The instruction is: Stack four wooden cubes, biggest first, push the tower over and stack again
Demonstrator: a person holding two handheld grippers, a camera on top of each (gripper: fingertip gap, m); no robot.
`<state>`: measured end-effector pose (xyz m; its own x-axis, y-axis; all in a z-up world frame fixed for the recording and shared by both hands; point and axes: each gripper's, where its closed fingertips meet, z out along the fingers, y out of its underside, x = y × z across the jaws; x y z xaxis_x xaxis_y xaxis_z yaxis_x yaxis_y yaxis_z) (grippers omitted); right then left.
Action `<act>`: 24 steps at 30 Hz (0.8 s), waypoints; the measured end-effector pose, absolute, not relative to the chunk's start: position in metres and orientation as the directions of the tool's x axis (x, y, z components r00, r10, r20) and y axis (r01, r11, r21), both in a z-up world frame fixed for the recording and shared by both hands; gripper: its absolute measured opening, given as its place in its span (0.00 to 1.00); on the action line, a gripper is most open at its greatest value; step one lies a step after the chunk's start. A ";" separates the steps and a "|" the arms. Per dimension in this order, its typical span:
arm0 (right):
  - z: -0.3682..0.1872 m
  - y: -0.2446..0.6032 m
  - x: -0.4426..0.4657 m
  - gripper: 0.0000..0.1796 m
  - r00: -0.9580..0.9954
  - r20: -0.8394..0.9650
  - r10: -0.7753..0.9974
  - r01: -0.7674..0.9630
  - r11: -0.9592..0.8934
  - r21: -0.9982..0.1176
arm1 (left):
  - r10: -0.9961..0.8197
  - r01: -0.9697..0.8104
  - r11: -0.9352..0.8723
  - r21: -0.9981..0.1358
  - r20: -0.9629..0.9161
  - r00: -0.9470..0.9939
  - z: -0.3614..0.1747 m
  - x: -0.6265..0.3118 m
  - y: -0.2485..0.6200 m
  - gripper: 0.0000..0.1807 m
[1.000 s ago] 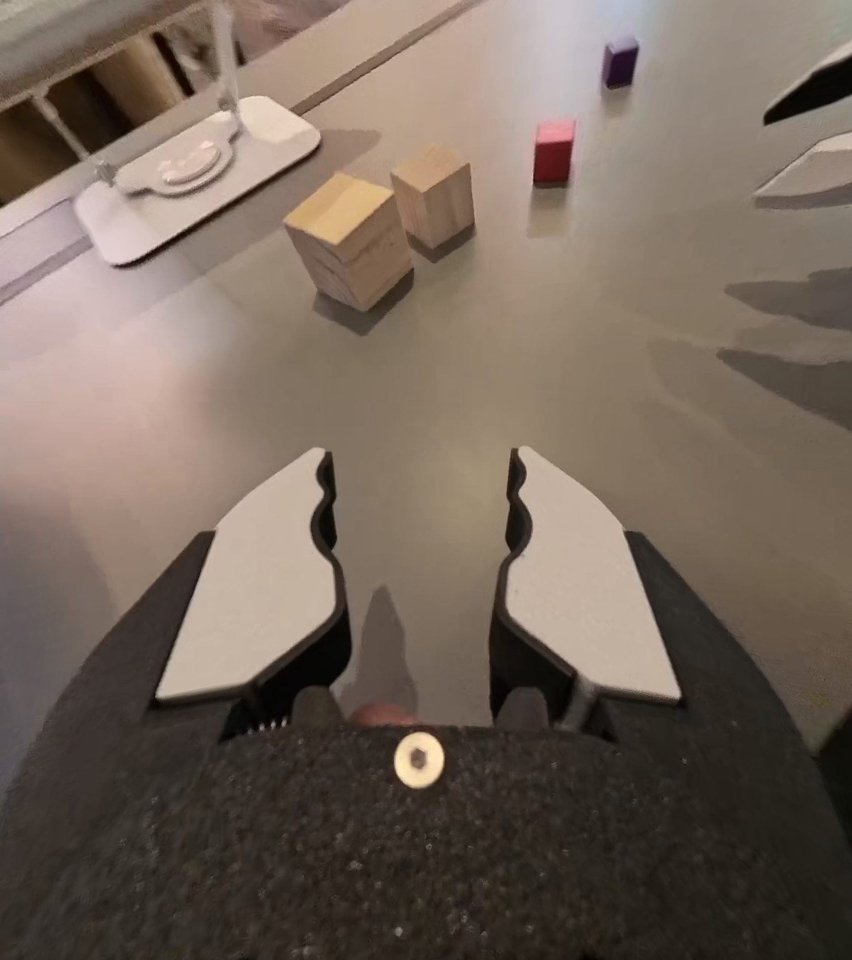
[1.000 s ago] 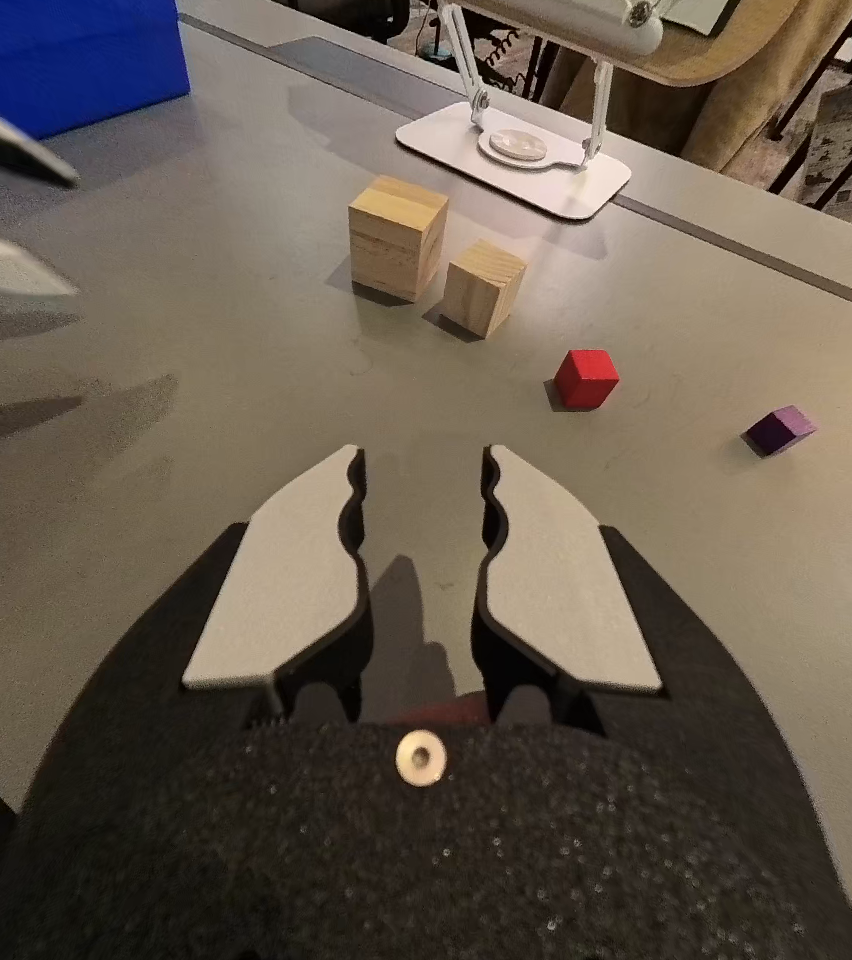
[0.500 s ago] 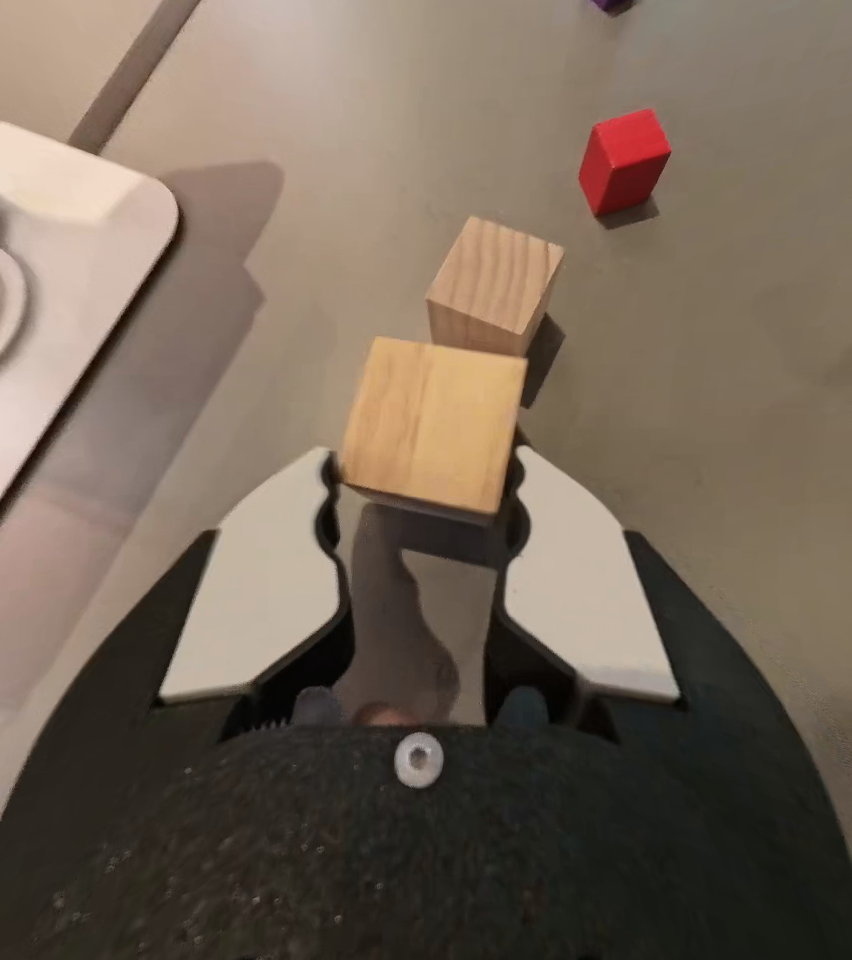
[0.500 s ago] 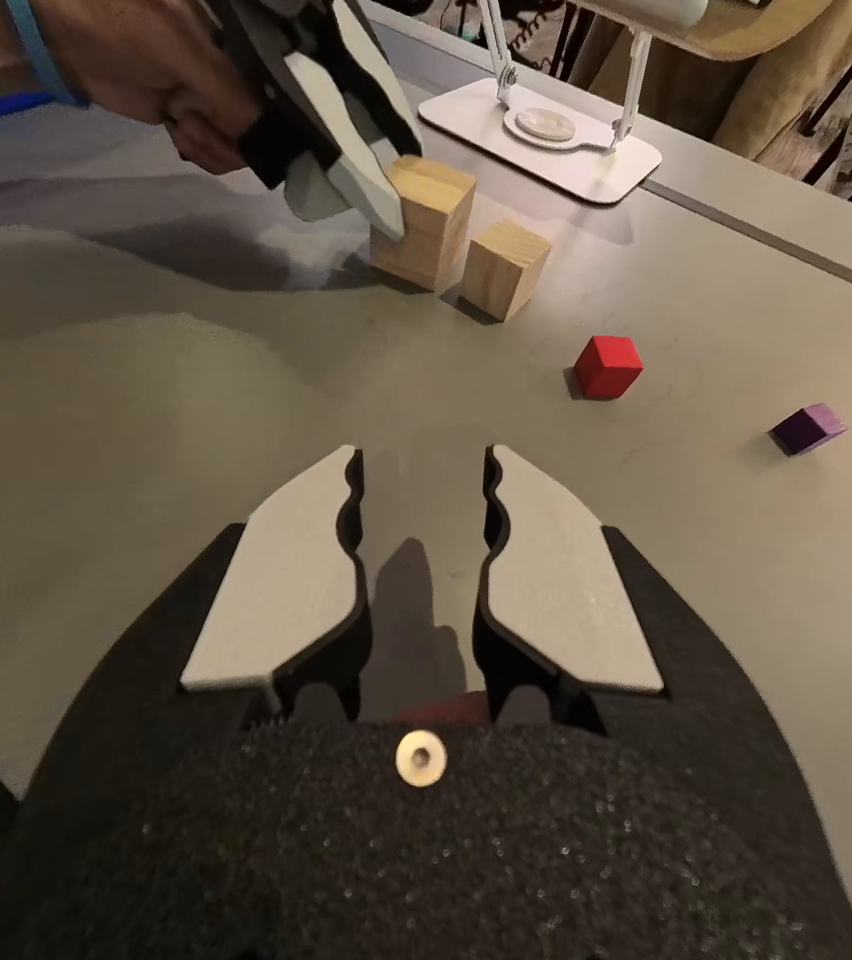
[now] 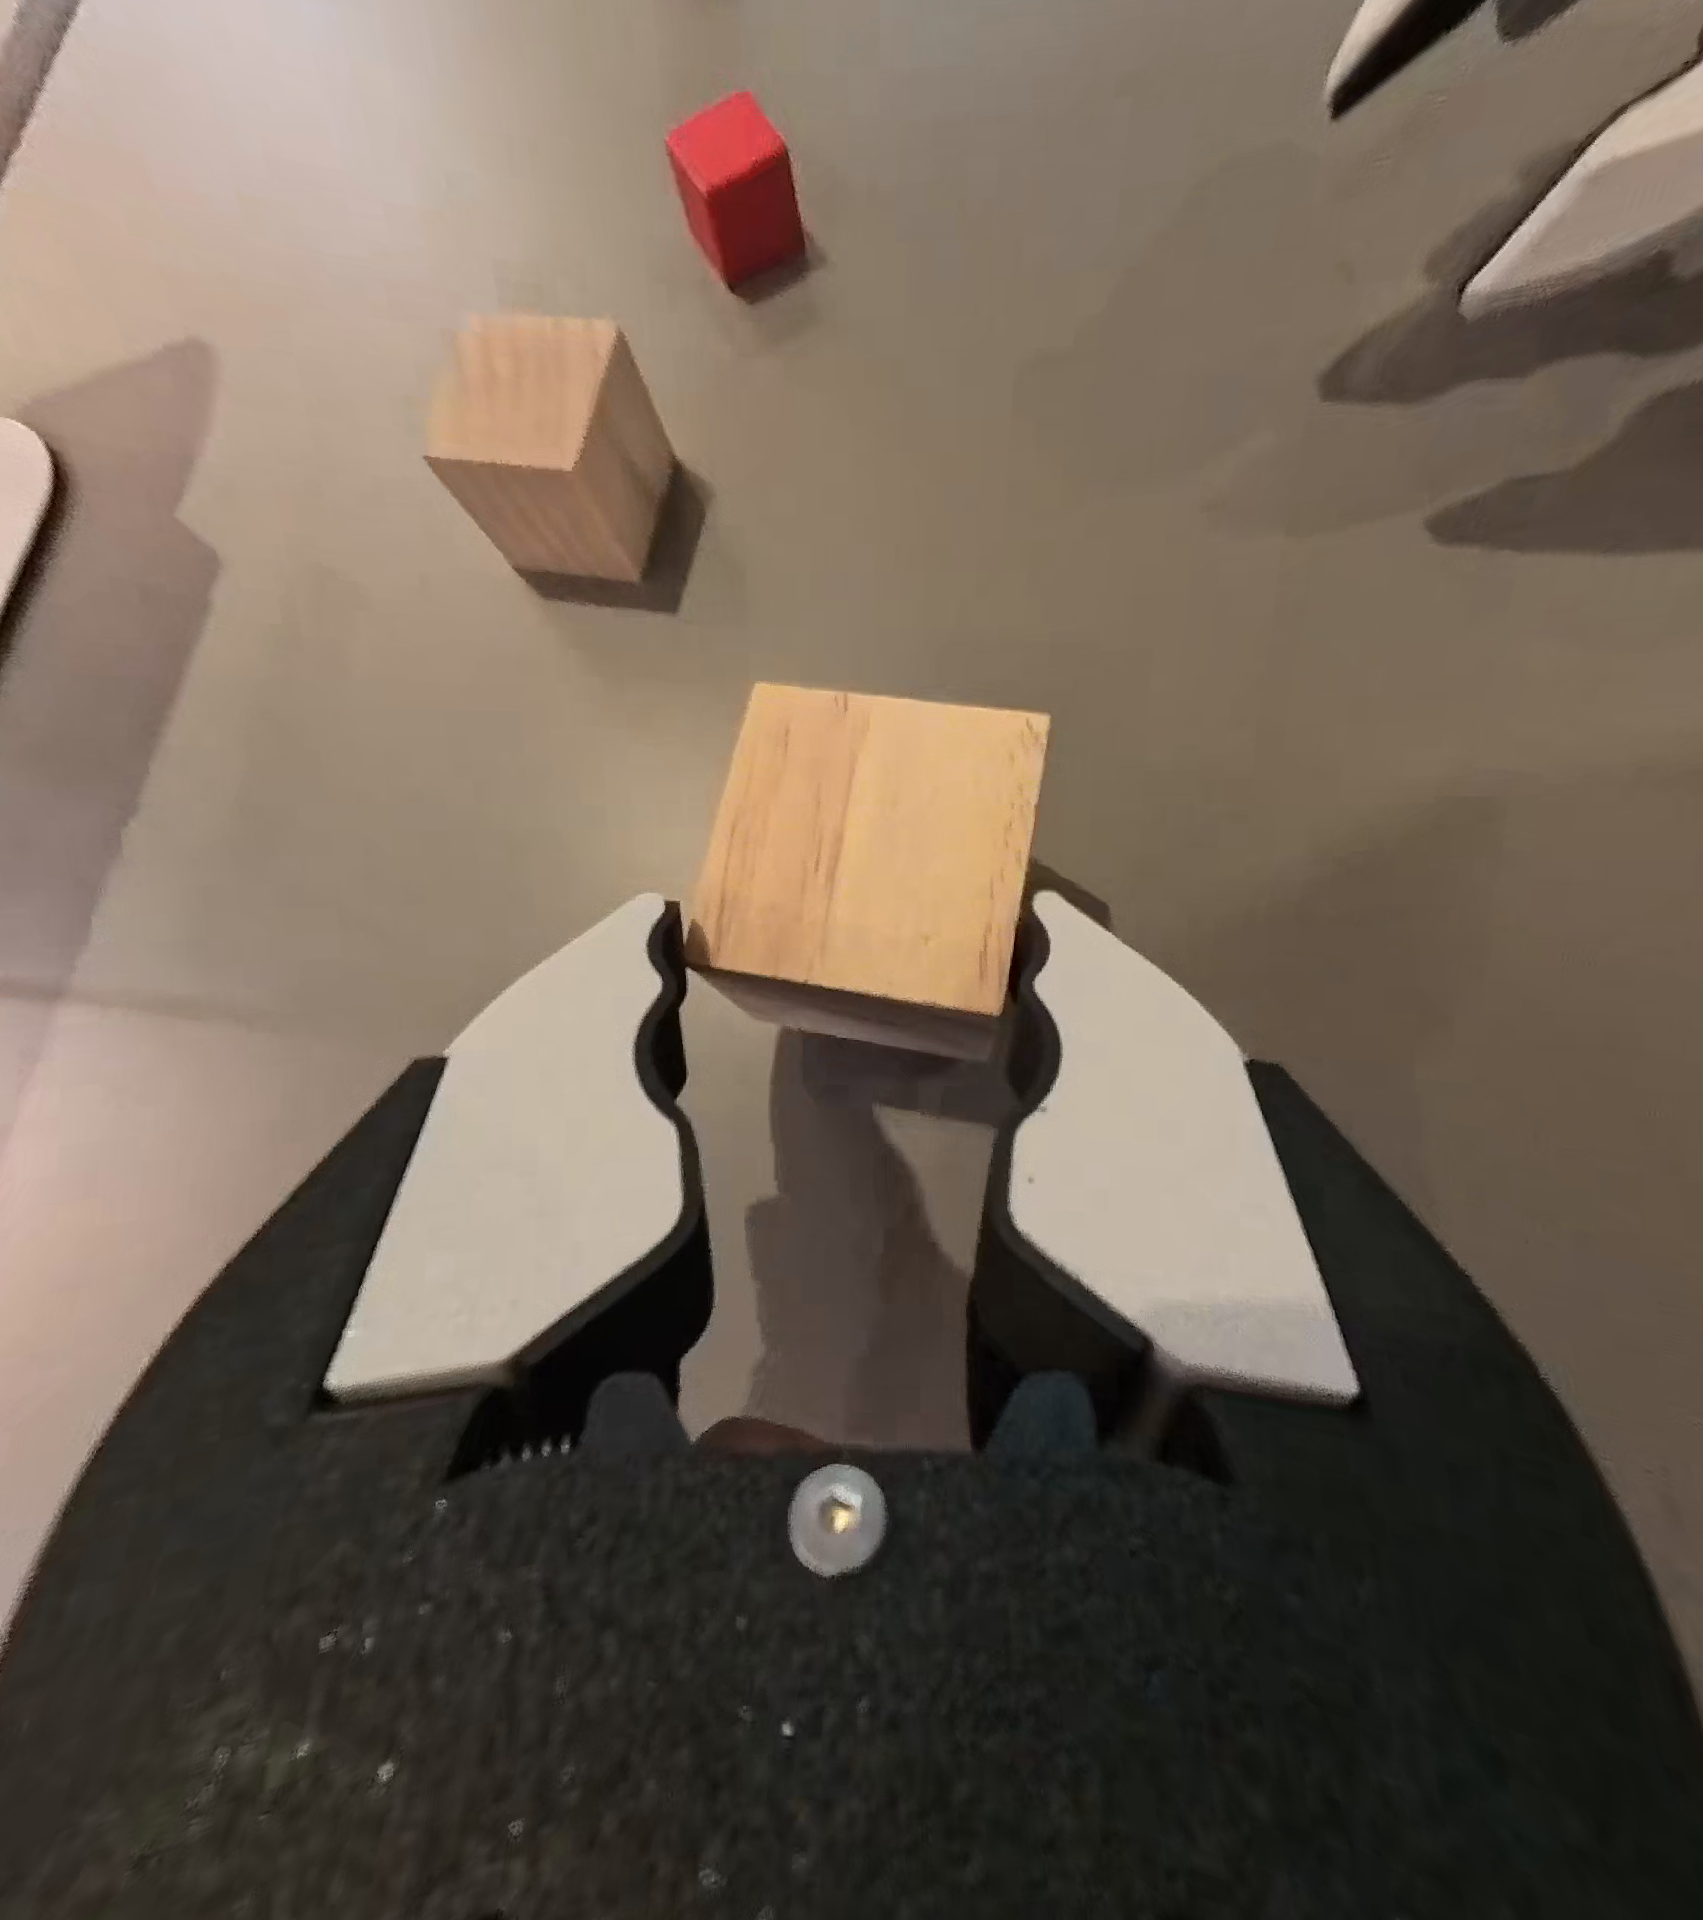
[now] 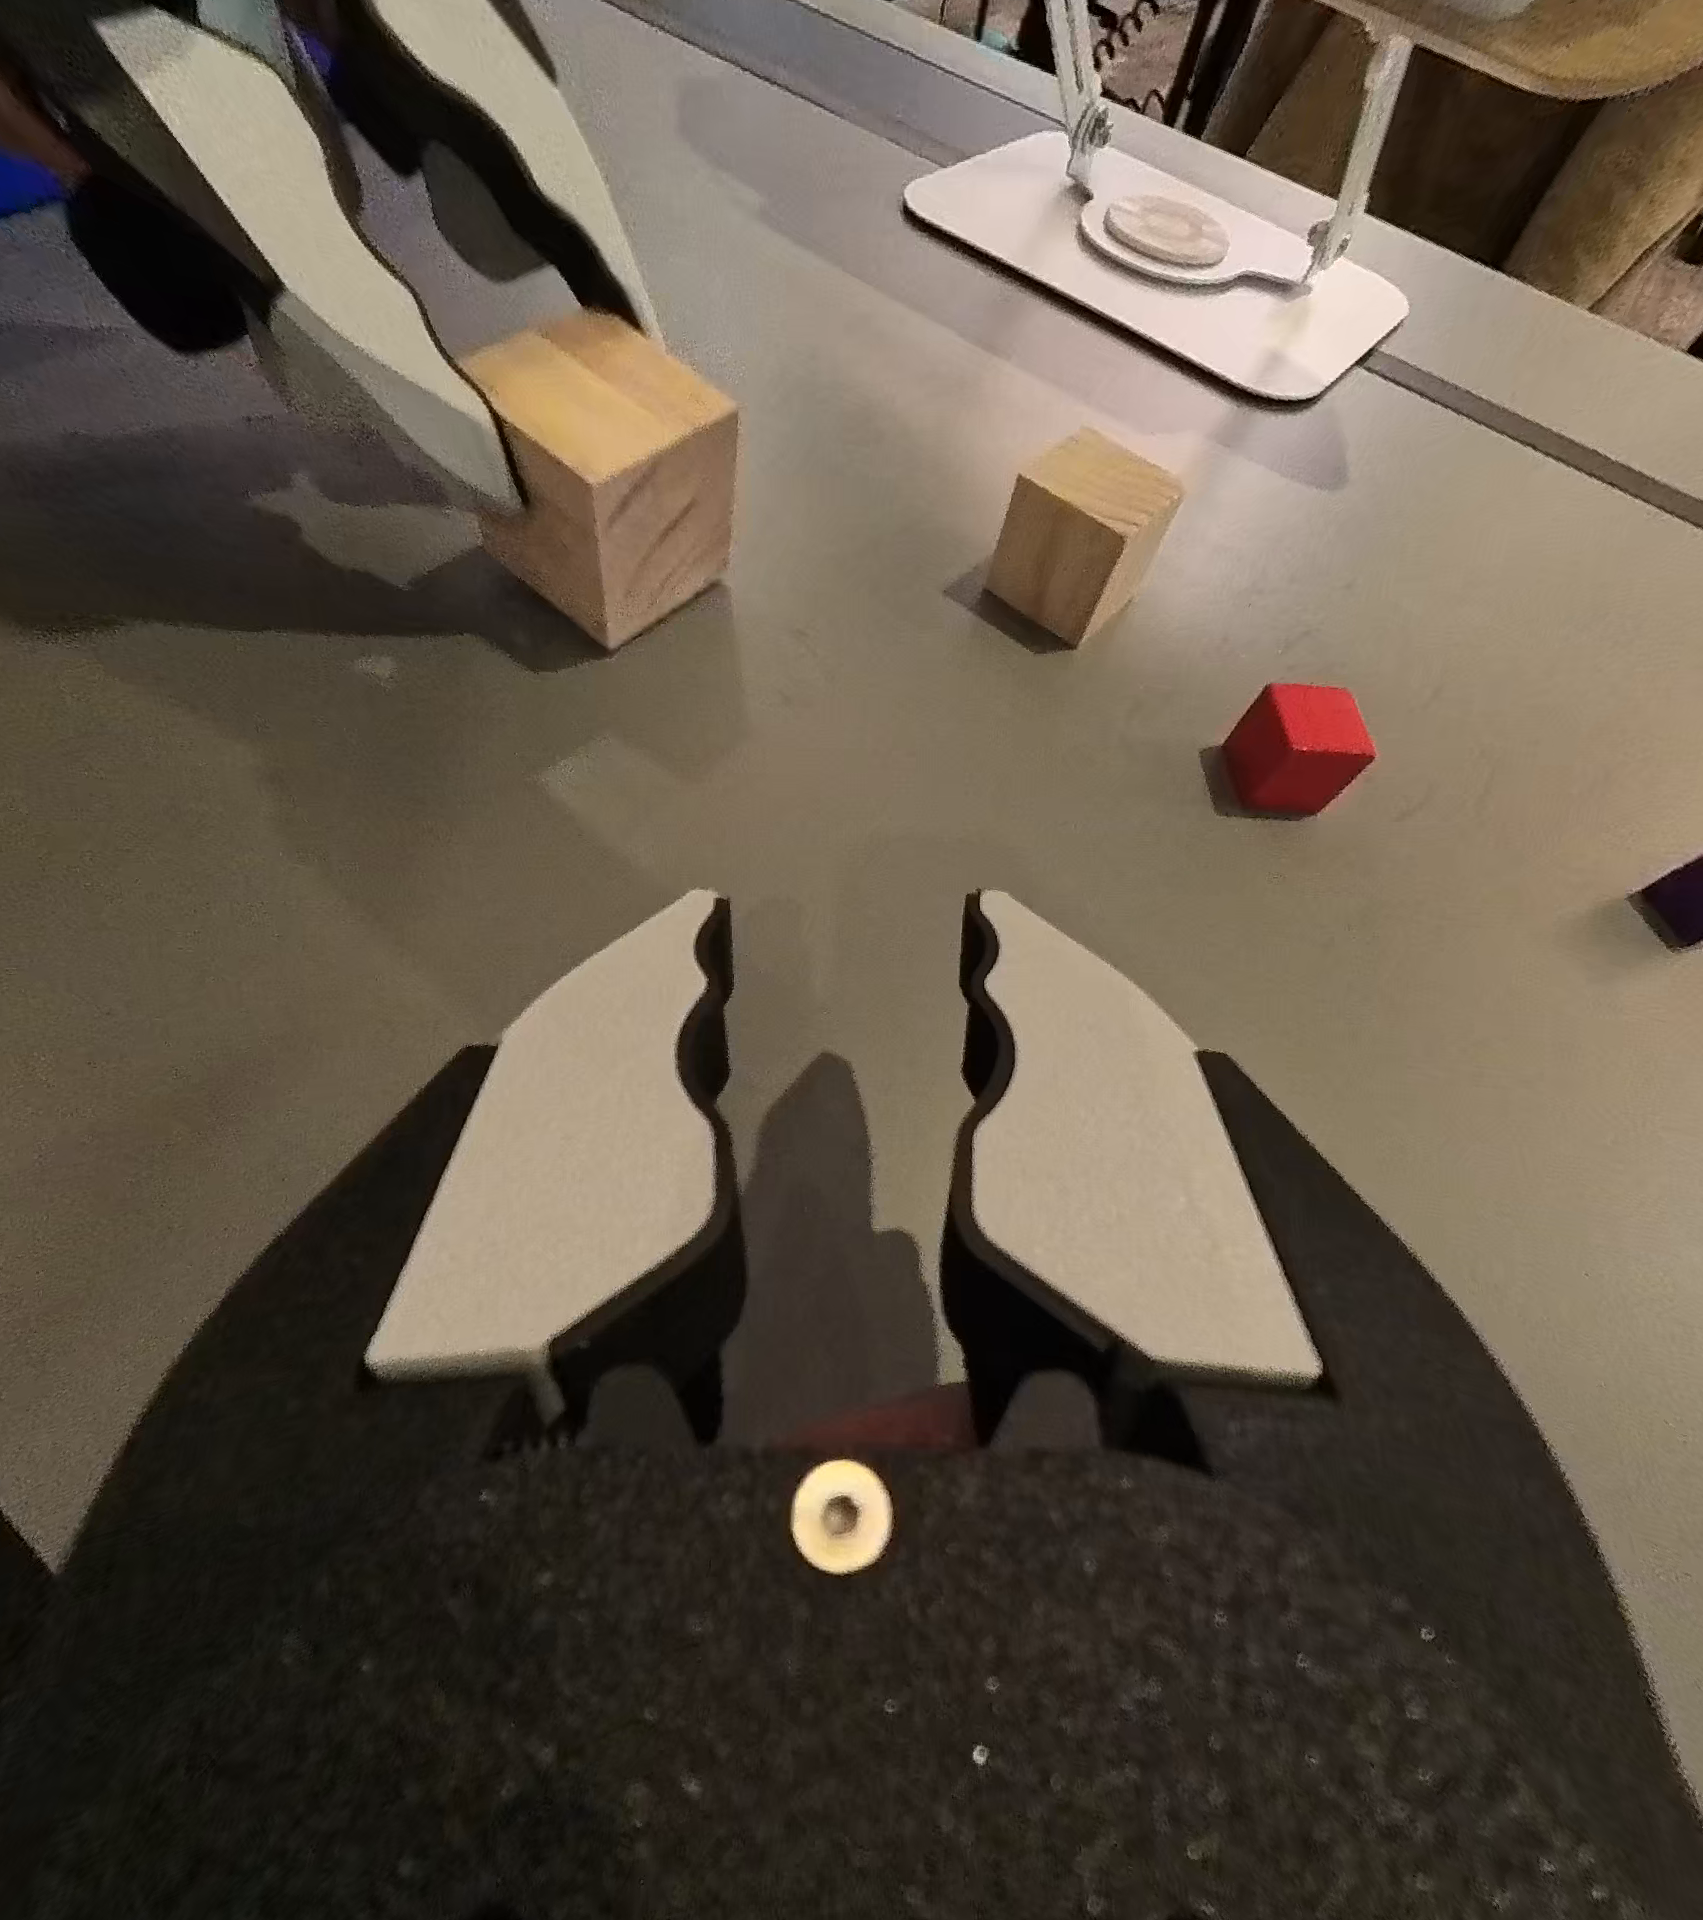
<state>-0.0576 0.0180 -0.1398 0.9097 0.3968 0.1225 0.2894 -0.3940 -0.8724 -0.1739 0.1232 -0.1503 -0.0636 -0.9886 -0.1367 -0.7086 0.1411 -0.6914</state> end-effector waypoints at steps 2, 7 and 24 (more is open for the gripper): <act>-0.138 0.018 -0.060 0.23 0.907 0.129 0.400 0.295 -0.389 -0.873 | -0.990 -0.701 0.135 -0.700 -0.127 -0.064 -0.157 -0.173 0.122 0.33; -0.140 0.018 -0.062 0.23 0.896 0.137 0.421 0.317 -0.394 -0.863 | -0.992 -0.655 0.115 -0.747 -0.115 -0.042 -0.155 -0.172 0.120 0.34; -0.128 0.189 -0.047 0.33 0.377 0.215 0.901 0.880 -0.276 -0.387 | -0.603 -0.219 -0.349 -0.911 0.039 0.797 -0.128 -0.280 0.018 0.40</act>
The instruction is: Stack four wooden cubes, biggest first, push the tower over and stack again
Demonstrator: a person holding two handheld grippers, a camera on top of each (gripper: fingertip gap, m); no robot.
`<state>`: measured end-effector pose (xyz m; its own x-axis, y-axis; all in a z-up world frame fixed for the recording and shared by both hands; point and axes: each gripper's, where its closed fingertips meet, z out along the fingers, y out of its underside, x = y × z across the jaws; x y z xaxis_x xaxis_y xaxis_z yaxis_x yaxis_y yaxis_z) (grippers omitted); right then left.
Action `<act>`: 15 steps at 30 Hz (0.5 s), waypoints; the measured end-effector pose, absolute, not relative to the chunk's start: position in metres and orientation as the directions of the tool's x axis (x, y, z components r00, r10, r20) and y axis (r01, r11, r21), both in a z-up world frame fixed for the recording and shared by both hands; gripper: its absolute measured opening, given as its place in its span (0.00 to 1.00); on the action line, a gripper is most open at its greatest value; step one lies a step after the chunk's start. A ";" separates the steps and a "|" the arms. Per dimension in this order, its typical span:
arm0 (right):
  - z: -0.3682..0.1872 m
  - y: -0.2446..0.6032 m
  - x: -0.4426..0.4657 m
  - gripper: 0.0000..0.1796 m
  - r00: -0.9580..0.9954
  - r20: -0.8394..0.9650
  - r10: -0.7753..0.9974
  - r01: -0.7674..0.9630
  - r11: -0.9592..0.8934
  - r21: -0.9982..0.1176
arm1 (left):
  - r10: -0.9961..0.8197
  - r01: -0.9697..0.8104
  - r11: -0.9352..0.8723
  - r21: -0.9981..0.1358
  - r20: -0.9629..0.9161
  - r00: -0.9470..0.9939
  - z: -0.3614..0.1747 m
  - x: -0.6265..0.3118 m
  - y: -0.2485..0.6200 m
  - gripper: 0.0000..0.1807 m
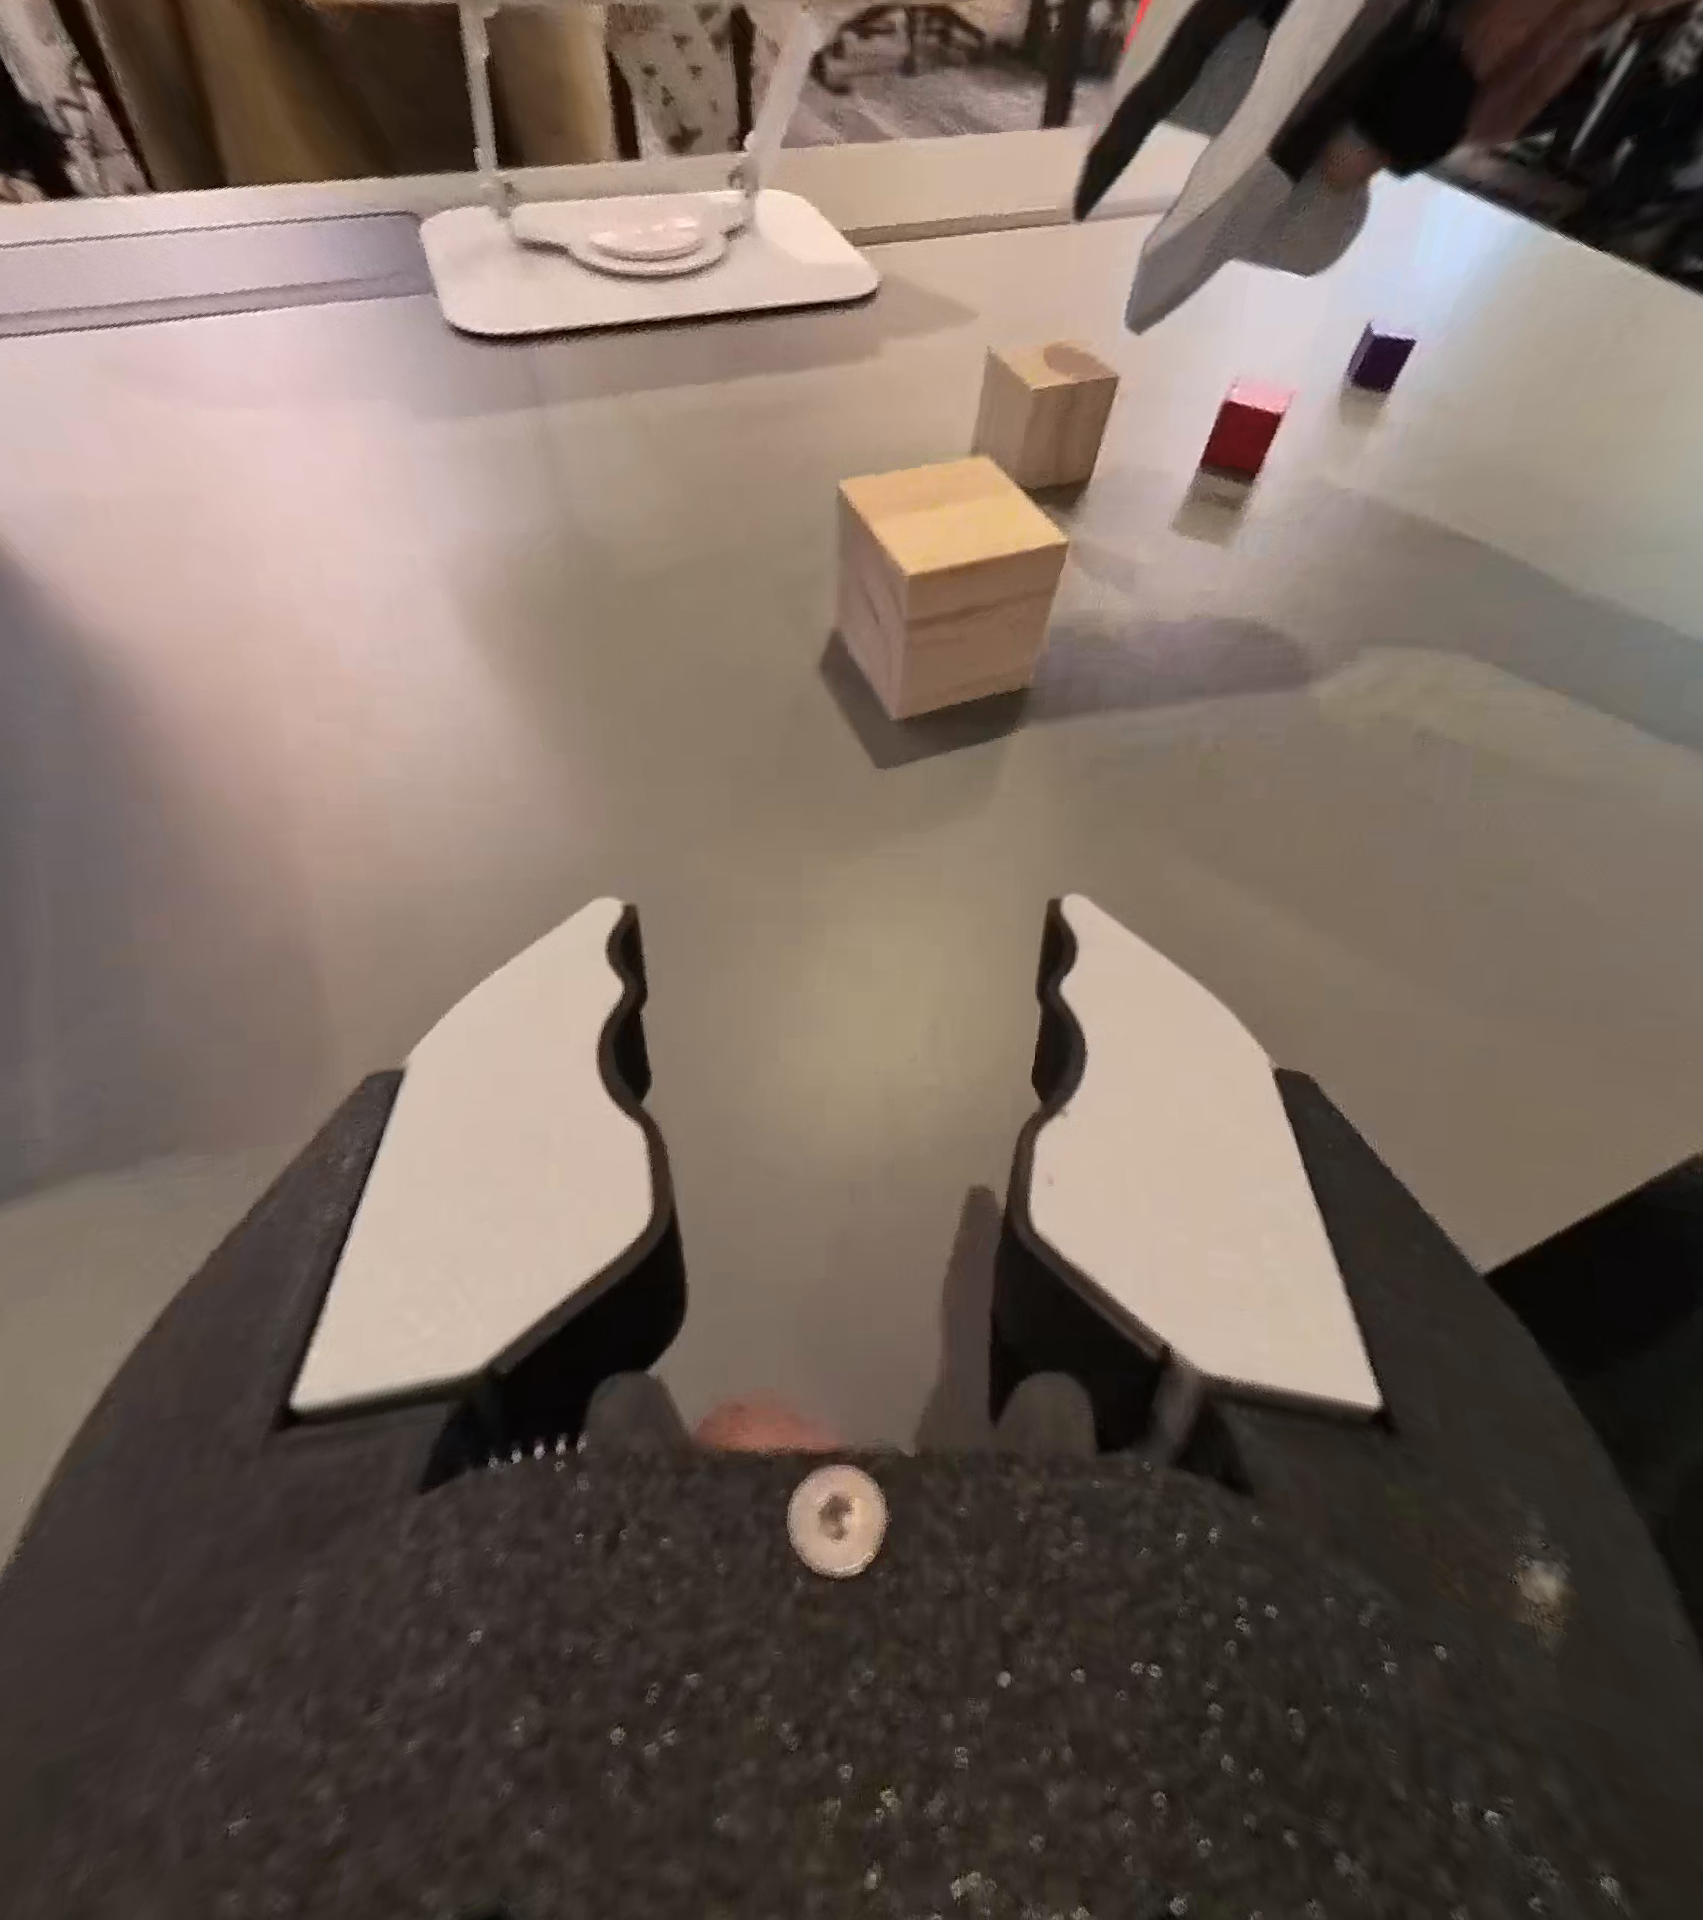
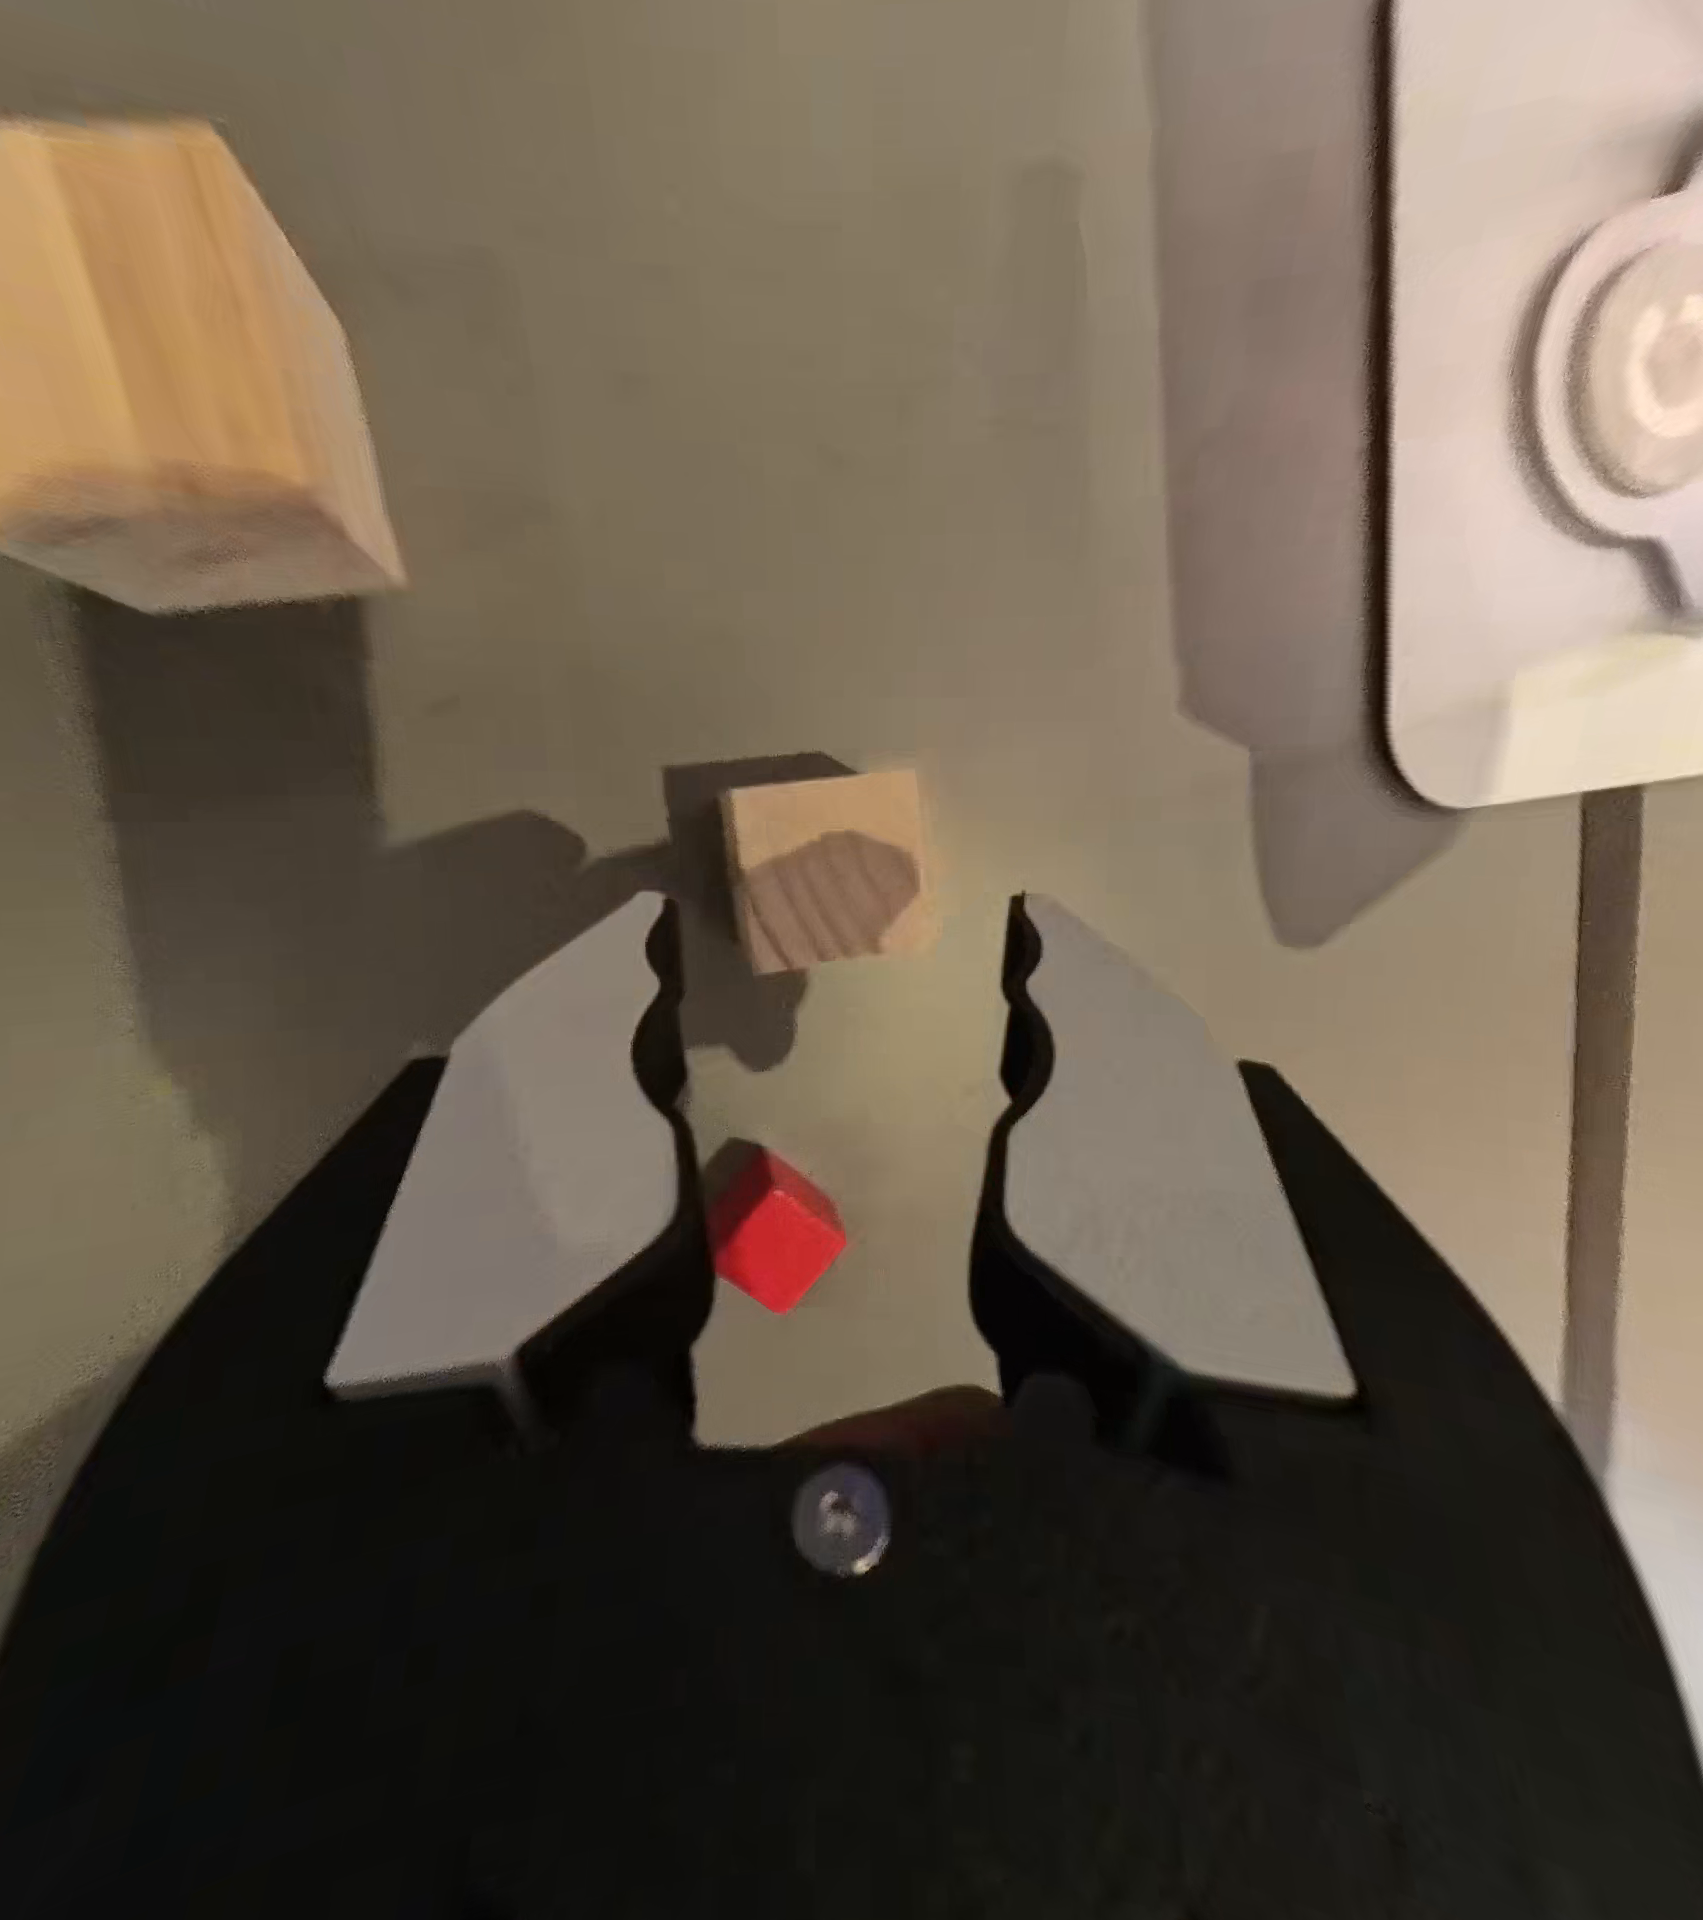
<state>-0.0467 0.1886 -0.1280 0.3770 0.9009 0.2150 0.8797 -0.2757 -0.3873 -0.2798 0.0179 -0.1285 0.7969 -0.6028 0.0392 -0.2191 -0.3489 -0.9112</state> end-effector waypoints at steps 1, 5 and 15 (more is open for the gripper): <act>-0.135 0.190 -0.046 0.33 0.343 0.206 0.917 0.906 -0.265 -0.329 | -0.605 -0.217 -0.339 -0.916 0.035 0.796 -0.129 -0.279 0.015 0.39; -0.164 0.194 -0.047 0.35 0.260 0.218 0.941 0.956 -0.218 -0.199 | -0.630 -0.276 -0.267 -0.923 -0.049 0.775 -0.130 -0.275 0.011 0.39; -0.102 0.170 -0.103 0.26 0.295 0.257 0.920 0.916 -0.195 -0.351 | -0.636 -0.298 -0.186 -0.936 -0.116 0.763 -0.127 -0.279 0.006 0.37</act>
<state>-0.1028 0.1704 -0.1023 0.2948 0.9203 0.2571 0.9156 -0.1951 -0.3515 -0.2787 0.0062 -0.1272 0.7629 -0.6360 -0.1164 -0.2981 -0.1862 -0.9362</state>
